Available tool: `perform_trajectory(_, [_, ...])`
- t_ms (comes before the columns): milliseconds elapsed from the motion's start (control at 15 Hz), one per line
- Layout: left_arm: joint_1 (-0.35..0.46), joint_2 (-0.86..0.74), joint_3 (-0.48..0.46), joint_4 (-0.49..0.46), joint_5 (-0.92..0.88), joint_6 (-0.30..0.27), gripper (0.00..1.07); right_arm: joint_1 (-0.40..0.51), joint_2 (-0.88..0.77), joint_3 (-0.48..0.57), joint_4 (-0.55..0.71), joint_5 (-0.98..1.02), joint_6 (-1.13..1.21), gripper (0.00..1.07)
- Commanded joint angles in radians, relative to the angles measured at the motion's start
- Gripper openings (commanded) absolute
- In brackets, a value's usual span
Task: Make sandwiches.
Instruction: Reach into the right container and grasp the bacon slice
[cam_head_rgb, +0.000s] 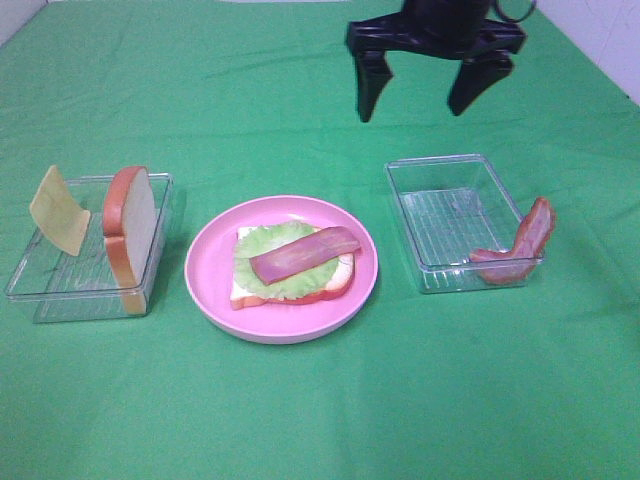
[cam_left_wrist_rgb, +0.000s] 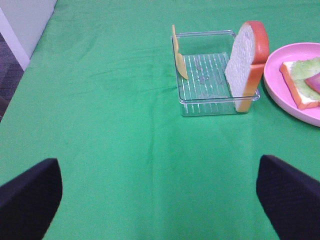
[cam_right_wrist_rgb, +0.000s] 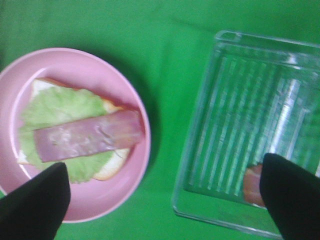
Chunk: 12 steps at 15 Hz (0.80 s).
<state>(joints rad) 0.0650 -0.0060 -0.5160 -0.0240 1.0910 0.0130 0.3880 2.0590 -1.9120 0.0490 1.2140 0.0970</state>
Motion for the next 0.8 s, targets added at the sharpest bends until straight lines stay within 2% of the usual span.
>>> perform_trajectory(67, [-0.001, -0.007, 0.001, -0.006, -0.014, -0.004, 1.02, -0.109, -0.074, 0.125, -0.005, 0.118, 0.016, 0.99])
perform_trajectory(333, [-0.001, -0.007, 0.001, -0.006, -0.014, -0.004, 1.02, -0.200, -0.103, 0.236, -0.007, 0.118, 0.006, 0.99])
perform_trajectory(467, [-0.001, -0.007, 0.001, -0.006, -0.014, -0.004, 1.02, -0.203, -0.103, 0.317, -0.061, 0.104, 0.001, 0.99])
perform_trajectory(800, [-0.001, -0.007, 0.001, -0.006, -0.014, -0.004, 1.02, -0.261, -0.088, 0.384, -0.036, 0.032, -0.017, 0.99])
